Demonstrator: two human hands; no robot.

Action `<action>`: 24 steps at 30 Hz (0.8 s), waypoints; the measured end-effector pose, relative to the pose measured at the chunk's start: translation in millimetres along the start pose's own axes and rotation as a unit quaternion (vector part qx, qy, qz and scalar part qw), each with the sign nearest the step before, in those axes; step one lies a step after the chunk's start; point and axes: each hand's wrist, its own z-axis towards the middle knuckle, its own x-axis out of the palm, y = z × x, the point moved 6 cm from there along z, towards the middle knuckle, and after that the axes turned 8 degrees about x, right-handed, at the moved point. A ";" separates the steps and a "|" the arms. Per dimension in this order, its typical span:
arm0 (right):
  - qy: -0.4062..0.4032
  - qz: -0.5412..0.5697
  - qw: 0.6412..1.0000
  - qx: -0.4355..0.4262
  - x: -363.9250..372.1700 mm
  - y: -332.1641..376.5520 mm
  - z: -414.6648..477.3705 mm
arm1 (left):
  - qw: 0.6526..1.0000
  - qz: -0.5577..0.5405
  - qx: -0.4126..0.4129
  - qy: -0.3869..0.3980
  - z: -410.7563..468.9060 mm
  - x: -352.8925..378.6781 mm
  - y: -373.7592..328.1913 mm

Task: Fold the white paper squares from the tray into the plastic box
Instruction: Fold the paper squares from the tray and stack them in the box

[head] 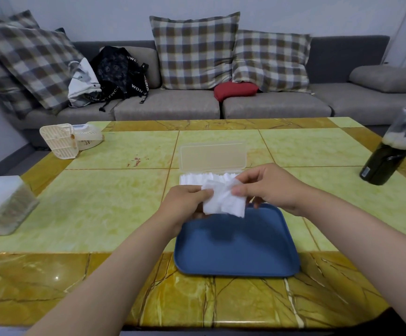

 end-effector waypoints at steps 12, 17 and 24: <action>-0.079 -0.038 0.995 -0.047 -7.6 4.3 5.5 | 0.975 -0.141 -0.049 0.166 -6.1 42.8 -6.8; -0.095 -0.039 0.993 -0.050 -9.4 1.5 8.9 | 0.962 -0.123 -0.014 0.242 -9.8 44.9 -9.5; -0.149 -0.106 0.981 -0.067 -11.3 -2.6 13.0 | 0.974 -0.089 -0.003 0.211 -5.9 44.2 -2.5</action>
